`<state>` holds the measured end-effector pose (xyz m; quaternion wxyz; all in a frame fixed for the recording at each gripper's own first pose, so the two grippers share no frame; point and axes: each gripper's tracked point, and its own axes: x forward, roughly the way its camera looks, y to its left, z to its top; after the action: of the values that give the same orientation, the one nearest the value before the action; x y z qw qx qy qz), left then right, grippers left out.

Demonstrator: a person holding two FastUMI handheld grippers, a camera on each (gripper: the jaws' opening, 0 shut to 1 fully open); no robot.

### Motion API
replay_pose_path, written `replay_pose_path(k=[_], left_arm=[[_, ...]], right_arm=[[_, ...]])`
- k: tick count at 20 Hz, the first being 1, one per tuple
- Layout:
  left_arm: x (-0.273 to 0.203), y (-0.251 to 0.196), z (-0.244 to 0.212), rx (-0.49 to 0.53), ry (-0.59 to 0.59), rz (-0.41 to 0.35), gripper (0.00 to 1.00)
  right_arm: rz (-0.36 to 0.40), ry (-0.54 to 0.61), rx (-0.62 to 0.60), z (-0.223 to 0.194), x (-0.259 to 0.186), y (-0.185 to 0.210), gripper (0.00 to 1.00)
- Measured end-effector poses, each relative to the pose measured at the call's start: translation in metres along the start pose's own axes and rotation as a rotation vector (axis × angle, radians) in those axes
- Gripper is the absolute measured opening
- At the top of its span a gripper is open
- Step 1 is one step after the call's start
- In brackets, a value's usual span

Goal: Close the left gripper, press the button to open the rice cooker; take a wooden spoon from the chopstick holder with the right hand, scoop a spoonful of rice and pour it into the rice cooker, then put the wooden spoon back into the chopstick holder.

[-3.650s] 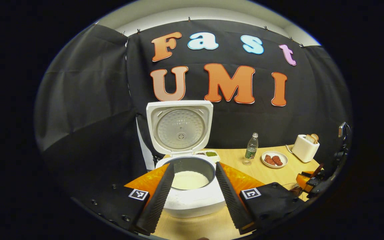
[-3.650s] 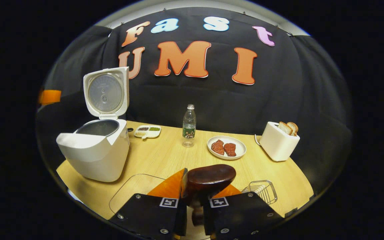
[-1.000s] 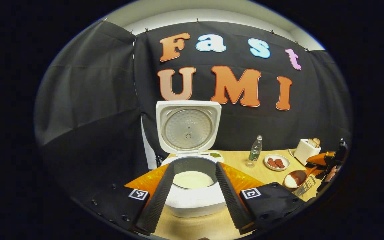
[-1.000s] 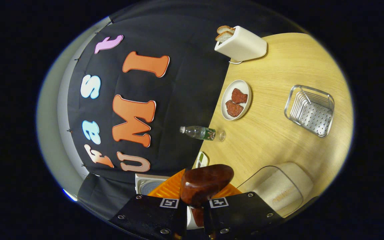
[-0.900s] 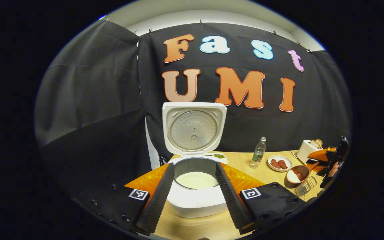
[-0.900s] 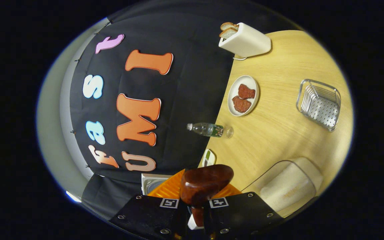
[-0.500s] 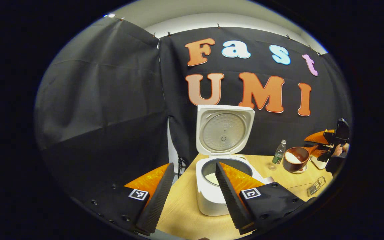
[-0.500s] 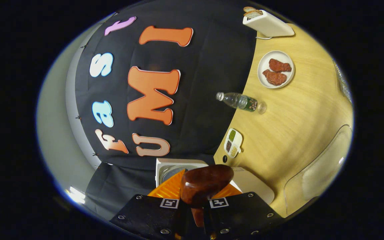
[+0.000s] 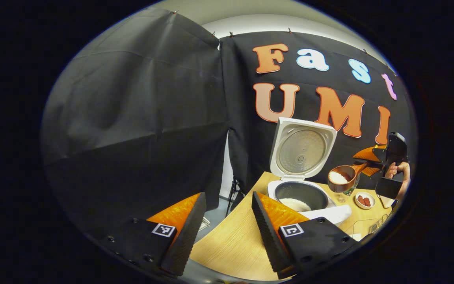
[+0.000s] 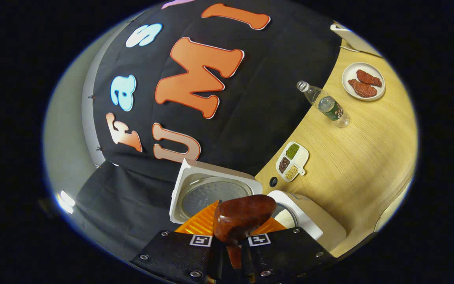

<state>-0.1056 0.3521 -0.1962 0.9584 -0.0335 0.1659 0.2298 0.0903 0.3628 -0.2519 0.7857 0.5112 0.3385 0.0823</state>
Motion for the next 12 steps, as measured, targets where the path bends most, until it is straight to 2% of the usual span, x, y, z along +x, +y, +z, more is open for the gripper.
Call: replay_pose_path(k=[4,9,12], left_arm=[[0.005,0.006,-0.002,0.01,0.008,0.003,0.8],[0.011,-0.001,-0.003,0.027,0.019,-0.01,0.8],[0.014,-0.003,-0.006,0.035,0.027,-0.02,0.8]], right_arm=[[-0.029,-0.043,-0.192,-0.004,0.028,0.017,0.19],[-0.005,-0.098,-0.544,-0.008,0.052,0.059,0.19],[0.01,-0.074,-0.717,-0.022,0.063,0.074,0.19]])
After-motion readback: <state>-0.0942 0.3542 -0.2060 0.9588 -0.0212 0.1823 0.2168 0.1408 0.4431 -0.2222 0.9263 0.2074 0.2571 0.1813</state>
